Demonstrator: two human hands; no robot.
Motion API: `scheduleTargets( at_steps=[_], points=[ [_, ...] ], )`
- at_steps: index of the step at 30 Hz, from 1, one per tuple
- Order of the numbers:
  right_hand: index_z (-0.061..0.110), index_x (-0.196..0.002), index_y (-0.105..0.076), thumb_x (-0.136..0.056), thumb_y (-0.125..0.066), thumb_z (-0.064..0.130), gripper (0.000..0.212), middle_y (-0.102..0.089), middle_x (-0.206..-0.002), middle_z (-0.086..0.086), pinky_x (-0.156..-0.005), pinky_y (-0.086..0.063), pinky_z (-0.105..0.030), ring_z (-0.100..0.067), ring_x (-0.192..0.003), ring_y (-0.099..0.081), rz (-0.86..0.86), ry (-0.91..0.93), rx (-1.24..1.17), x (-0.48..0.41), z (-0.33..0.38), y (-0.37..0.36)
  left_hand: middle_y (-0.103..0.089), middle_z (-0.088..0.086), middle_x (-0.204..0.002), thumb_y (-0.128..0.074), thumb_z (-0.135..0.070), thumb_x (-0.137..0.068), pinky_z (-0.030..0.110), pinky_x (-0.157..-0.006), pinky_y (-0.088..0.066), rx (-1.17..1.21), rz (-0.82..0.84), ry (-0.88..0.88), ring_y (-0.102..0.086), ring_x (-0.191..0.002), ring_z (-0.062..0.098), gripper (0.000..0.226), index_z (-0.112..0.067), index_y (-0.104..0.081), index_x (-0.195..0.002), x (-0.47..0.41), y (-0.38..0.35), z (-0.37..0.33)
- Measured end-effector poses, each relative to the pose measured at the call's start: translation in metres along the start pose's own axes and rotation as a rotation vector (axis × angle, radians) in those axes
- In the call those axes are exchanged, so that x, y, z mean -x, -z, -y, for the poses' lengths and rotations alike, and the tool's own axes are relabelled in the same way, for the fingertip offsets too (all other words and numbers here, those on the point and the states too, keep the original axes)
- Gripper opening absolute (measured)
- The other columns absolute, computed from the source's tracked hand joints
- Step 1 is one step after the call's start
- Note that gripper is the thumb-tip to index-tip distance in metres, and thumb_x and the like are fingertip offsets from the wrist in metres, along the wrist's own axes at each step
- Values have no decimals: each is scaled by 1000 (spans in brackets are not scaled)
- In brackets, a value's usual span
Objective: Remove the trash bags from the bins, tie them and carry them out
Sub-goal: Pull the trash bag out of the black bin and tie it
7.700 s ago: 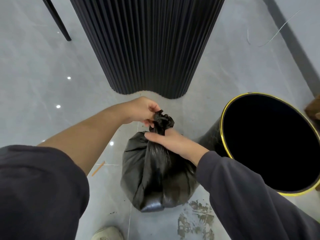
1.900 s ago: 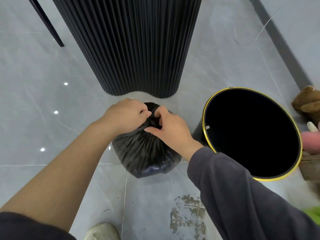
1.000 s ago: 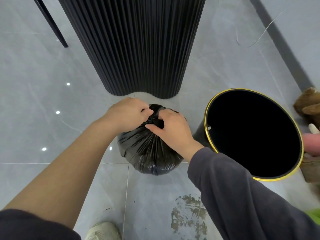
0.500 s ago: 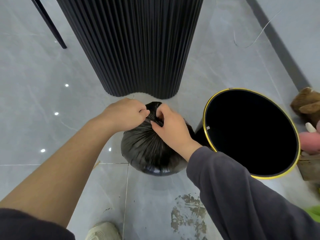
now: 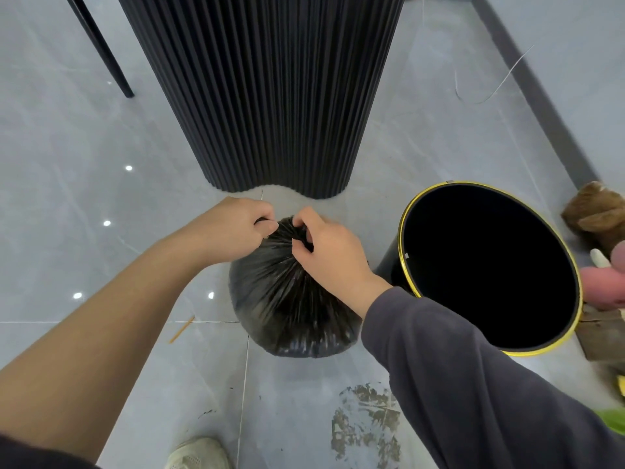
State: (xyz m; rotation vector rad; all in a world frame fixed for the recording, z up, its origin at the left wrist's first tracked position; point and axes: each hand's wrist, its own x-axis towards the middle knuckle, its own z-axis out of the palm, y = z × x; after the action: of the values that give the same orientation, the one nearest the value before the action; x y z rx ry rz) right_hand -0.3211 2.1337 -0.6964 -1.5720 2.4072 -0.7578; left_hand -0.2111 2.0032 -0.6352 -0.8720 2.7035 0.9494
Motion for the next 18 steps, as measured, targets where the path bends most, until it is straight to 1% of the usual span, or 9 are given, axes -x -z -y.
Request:
scheduleTargets(
  at_steps=[2, 5, 8, 11, 13, 15, 16, 17, 18],
  points=[
    [21, -116, -61, -90, -55, 21, 27, -56, -83, 6, -64, -51, -36, -19, -75, -58, -20, 12, -69, -3, 0, 2, -52, -3, -70, -45, -27, -98, 26, -56, -33, 39, -22, 19, -45, -62, 9, 25, -18, -56, -76, 4, -3, 1],
    [20, -107, -72, -91, -57, 20, 21, -65, -89, 2, -72, -53, -38, -17, -82, -61, -31, 30, -168, -4, -5, -1, -49, -9, -63, -45, -28, -98, 22, -53, -30, 80, -27, 54, -43, -58, 5, 31, -20, -57, -70, 11, -7, 7],
    [16, -96, -74, -89, -61, 23, 17, -62, -83, 2, -73, -52, -40, -16, -78, -59, -17, 29, -176, -3, -9, -5, -48, -7, -60, -46, -29, -98, 22, -54, -32, 148, 47, 75, -43, -56, 7, 34, -16, -64, -72, 17, -13, 14],
    [23, -91, -74, -88, -62, 34, 17, -53, -83, 8, -72, -49, -36, -12, -78, -53, 77, -100, -91, -8, -6, 1, -45, -5, -60, -46, -28, -97, 23, -55, -34, 195, 77, 67, -42, -57, 10, 32, -17, -58, -70, 24, -31, 17],
    [29, -86, -74, -85, -64, 40, 15, -53, -80, 12, -73, -46, -32, -12, -82, -54, 177, -229, -93, -14, -3, 7, -49, -5, -64, -43, -28, -98, 28, -61, -40, 147, 18, 31, -48, -64, 14, 30, -20, -50, -70, 31, -52, 20],
    [28, -82, -75, -83, -67, 37, 12, -57, -70, 16, -67, -45, -26, -10, -76, -57, 257, -329, -167, -19, 1, 11, -53, -1, -70, -39, -31, -99, 36, -65, -44, 87, -80, -18, -53, -71, 24, 27, -21, -44, -75, 38, -74, 21],
    [25, -85, -76, -82, -69, 34, 12, -60, -67, 15, -60, -44, -22, -8, -69, -58, 300, -396, -260, -22, 2, 13, -55, 2, -72, -37, -32, -99, 37, -63, -42, 57, -120, -35, -54, -71, 28, 26, -19, -41, -77, 40, -82, 20],
    [20, -90, -75, -83, -69, 29, 13, -61, -65, 10, -51, -41, -18, -6, -59, -56, 344, -489, -377, -24, 3, 15, -56, 6, -73, -36, -33, -99, 37, -60, -39, 22, -153, -43, -54, -71, 32, 26, -17, -39, -78, 42, -91, 19],
    [15, -95, -74, -84, -68, 23, 15, -62, -63, 6, -42, -36, -15, -5, -47, -49, 388, -605, -491, -26, 3, 17, -58, 9, -75, -34, -33, -100, 36, -58, -35, -17, -179, -44, -55, -72, 35, 26, -17, -37, -79, 44, -99, 18]
  ],
)
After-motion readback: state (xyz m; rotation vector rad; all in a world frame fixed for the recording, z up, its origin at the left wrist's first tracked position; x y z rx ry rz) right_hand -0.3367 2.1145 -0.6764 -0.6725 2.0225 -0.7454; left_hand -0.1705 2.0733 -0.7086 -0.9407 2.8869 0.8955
